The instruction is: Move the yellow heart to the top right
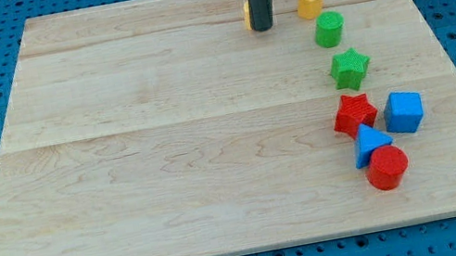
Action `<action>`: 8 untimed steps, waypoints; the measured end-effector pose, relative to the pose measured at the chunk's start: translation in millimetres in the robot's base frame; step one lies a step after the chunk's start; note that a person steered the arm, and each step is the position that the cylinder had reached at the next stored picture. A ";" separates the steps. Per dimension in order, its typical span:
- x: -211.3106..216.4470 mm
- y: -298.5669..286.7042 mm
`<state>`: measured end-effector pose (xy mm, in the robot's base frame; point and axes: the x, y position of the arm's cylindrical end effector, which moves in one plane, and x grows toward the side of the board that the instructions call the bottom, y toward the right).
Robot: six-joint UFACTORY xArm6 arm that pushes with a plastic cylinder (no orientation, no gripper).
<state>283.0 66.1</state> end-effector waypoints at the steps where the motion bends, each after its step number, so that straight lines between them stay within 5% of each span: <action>1: -15.6 -22.2; 8: -79.3 6.7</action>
